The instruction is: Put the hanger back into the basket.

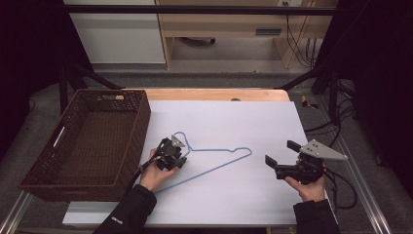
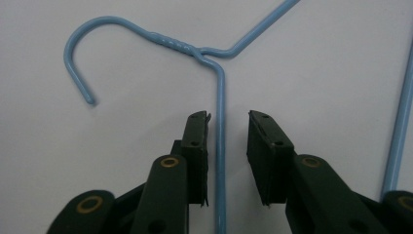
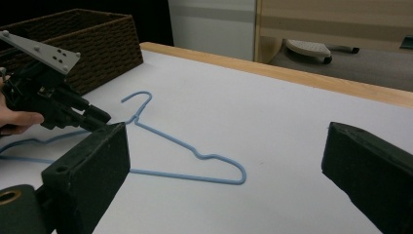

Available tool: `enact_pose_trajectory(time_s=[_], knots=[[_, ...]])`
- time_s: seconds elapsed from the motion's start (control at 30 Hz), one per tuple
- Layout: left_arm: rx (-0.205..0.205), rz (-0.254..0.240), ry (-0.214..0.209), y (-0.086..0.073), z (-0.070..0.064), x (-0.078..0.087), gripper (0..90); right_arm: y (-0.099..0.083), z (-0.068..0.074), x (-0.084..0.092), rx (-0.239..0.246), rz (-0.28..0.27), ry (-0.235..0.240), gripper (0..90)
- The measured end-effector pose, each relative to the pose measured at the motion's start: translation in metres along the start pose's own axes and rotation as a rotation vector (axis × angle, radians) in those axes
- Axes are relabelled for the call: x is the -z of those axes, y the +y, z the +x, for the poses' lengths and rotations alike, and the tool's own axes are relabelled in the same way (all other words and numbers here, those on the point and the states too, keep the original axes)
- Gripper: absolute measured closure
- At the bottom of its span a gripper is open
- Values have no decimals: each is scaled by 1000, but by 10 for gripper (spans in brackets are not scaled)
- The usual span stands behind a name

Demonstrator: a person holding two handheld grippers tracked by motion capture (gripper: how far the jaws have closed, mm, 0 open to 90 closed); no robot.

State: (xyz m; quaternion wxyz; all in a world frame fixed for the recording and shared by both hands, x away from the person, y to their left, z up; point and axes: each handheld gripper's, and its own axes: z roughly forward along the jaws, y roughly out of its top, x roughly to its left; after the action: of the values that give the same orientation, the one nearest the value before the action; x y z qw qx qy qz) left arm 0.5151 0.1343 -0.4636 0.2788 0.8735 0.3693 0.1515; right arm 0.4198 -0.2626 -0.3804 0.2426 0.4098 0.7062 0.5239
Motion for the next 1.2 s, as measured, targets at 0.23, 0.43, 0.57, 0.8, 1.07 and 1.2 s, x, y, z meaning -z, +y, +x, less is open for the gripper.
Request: enact_pose_trajectory(time_s=[0.23,0.43,0.57,0.8,1.07,1.2], knots=[[-6,13,5,1,-2,0,756,0,0,0,2,1,2,41],[3,31,4,2,-4,0,819,0,0,0,2,5,5,42],[-17,44,27,4,-8,0,857,0,1,-1,-2,2,5,41],[-9,44,28,4,-8,0,867,-1,2,-3,5,8,8,41],[-18,12,56,4,-12,6,869,-1,3,-5,12,16,13,43],[-23,-25,71,6,-14,14,869,-2,5,-7,15,19,16,45]])
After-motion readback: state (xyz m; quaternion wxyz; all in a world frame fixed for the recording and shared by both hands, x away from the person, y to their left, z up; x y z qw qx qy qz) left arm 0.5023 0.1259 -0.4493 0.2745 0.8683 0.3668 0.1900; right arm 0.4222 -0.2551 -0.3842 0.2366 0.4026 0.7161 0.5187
